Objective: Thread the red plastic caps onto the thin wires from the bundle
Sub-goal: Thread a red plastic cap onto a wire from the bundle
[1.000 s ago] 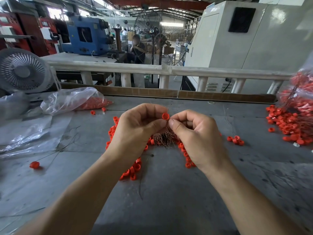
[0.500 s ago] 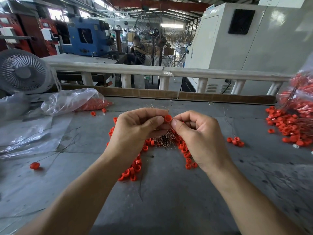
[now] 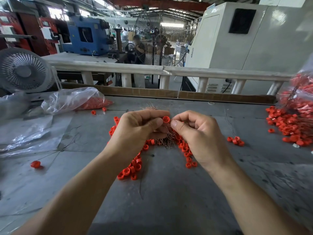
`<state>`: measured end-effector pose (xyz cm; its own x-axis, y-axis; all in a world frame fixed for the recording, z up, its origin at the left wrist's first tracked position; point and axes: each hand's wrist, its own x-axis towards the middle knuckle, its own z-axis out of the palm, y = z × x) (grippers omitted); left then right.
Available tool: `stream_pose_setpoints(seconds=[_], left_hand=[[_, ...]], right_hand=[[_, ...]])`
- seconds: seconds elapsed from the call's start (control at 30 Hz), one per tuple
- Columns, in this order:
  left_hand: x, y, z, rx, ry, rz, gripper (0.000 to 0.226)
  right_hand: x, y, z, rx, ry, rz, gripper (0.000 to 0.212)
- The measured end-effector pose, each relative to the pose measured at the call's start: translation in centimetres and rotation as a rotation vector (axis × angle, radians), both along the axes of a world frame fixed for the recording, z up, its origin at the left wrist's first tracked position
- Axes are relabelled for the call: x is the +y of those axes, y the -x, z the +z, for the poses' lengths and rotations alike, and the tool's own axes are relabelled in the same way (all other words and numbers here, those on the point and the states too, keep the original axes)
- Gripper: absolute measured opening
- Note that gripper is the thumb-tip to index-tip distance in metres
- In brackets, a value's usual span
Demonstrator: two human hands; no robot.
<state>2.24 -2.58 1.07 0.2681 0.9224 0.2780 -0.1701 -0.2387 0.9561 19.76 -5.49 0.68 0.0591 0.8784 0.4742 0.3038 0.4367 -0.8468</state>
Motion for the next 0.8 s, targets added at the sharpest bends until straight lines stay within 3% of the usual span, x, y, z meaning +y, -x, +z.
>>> stream_pose_setpoints(seconds=[0.27,0.47,0.7,0.8], left_hand=[[0.04,0.04,-0.03,-0.032,0.015,-0.03,0.019],[0.28,0.06,-0.25,-0.104,0.01,-0.039,0.03],[0.29,-0.02,-0.22,-0.174,0.051,-0.117,0.032],[0.28,-0.16,-0.28,-0.2,0.067,-0.125,0.032]], right_hand=[[0.08,-0.11,0.07,0.083,0.082,0.056,0.014],[0.09,0.12,-0.02,0.158,0.154,0.066,0.025],[-0.16,0.64,0.23,0.267,0.186,0.146,0.023],[-0.26,0.84,0.19,0.203,0.196,0.136,0.025]])
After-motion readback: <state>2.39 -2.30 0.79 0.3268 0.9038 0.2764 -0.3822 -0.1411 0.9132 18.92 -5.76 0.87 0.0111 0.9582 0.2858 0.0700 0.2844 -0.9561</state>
